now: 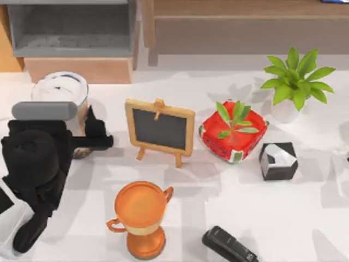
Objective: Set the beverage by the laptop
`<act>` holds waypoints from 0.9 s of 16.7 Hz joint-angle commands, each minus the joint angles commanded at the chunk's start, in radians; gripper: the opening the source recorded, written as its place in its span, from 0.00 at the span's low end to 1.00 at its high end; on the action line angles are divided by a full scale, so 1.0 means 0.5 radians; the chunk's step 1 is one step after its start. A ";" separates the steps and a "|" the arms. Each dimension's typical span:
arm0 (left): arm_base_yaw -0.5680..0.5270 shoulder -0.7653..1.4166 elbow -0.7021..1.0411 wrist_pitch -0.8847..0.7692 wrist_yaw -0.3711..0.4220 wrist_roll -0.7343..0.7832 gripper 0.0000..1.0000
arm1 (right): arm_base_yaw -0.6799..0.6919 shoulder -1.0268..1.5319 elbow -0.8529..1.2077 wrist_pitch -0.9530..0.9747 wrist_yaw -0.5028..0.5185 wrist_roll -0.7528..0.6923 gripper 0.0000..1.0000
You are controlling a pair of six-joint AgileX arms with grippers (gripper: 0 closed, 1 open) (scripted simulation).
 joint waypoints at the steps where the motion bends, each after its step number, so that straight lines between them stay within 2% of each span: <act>1: 0.000 0.000 0.000 0.000 0.000 0.000 0.25 | 0.000 0.000 0.000 0.000 0.000 0.000 1.00; 4: 0.000 0.000 0.000 0.000 0.000 0.000 0.02 | 0.000 0.000 0.000 0.000 0.000 0.000 1.00; 5: 0.000 0.000 0.000 0.000 0.000 0.000 0.00 | 0.000 0.000 0.000 0.000 0.000 0.000 1.00; 15: -0.002 -0.028 -0.001 -0.028 -0.001 0.003 0.00 | 0.000 0.000 0.000 0.000 0.000 0.000 1.00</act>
